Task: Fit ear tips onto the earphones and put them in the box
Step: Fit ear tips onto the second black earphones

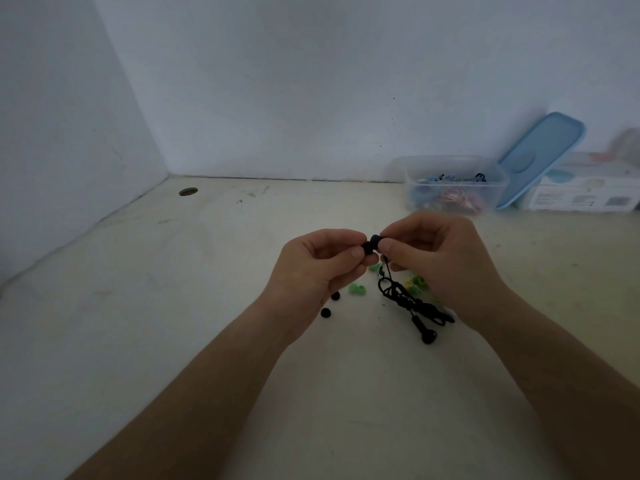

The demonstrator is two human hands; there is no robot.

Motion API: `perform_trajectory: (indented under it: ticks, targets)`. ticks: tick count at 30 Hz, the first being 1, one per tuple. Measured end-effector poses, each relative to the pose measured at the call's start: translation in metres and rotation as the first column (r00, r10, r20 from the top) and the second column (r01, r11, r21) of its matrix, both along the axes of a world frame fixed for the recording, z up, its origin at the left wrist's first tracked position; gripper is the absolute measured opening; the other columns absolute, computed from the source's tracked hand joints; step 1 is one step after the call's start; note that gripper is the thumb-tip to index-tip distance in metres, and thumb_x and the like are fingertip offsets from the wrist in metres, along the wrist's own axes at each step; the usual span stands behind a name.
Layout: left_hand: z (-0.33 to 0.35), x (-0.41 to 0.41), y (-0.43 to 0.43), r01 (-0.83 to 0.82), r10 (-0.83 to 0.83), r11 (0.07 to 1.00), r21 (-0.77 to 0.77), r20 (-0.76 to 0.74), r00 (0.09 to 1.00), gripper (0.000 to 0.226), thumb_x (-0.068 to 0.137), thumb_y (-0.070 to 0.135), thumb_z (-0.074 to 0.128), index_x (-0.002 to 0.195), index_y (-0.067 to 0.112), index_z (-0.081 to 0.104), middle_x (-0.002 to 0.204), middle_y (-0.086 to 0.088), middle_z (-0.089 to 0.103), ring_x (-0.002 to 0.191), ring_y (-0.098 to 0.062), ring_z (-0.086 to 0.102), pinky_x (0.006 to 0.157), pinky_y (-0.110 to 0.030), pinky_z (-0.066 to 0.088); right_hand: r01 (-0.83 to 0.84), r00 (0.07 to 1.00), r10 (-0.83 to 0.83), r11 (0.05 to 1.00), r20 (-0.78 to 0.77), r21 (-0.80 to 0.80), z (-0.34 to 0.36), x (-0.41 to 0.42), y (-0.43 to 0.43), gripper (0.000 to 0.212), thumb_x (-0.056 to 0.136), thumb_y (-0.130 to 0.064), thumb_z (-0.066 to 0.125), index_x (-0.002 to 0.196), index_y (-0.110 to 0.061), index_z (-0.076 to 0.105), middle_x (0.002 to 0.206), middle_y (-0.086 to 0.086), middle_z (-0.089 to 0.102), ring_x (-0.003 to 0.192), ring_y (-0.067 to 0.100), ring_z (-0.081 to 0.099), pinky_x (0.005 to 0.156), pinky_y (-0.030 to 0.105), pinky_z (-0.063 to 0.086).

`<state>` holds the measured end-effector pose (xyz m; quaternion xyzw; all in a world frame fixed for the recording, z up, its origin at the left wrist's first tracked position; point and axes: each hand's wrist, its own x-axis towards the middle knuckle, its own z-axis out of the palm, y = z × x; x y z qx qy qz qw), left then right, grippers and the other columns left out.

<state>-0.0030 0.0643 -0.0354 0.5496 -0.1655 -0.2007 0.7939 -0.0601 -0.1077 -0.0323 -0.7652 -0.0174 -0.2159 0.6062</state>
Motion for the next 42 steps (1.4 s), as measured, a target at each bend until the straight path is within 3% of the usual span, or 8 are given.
perform_trajectory:
  ticks: [13, 24, 42]
  targets:
    - [-0.0018, -0.0006, -0.0004, -0.007, 0.006, 1.0, -0.012, -0.037, 0.999, 0.016, 0.085, -0.008, 0.062, 0.094, 0.003, 0.069, 0.088, -0.013, 0.075, 0.08, -0.019, 0.074, 0.069, -0.019, 0.057, -0.016, 1.0, 0.016, 1.0, -0.014, 0.024, -0.0037, 0.0, 0.0019, 0.009, 0.085, -0.004, 0.074, 0.09, -0.011, 0.074, 0.081, 0.004, 0.077, 0.076, 0.021, 0.074, 0.071, 0.03, 0.061]
    - [-0.0033, 0.0016, -0.0018, -0.025, 0.025, 1.0, -0.011, -0.048, 0.999, 0.017, 0.085, -0.009, 0.062, 0.096, 0.002, 0.069, 0.087, -0.014, 0.075, 0.08, -0.019, 0.074, 0.069, -0.019, 0.057, 0.001, 1.0, 0.0, 0.996, -0.011, 0.094, -0.0056, 0.0008, 0.0047, 0.009, 0.086, -0.004, 0.073, 0.095, -0.005, 0.074, 0.081, 0.009, 0.077, 0.078, 0.024, 0.075, 0.069, 0.027, 0.061]
    - [-0.007, -0.0013, -0.0032, -0.104, 0.095, 0.992, 0.075, 0.112, 0.989, 0.015, 0.088, -0.008, 0.064, 0.094, 0.004, 0.07, 0.09, -0.013, 0.076, 0.084, -0.022, 0.074, 0.073, -0.022, 0.056, 0.056, 0.998, -0.055, 0.997, -0.023, 0.062, -0.0086, 0.0014, 0.0072, 0.007, 0.085, -0.006, 0.074, 0.092, -0.008, 0.075, 0.077, 0.005, 0.077, 0.073, 0.02, 0.074, 0.066, 0.029, 0.061]
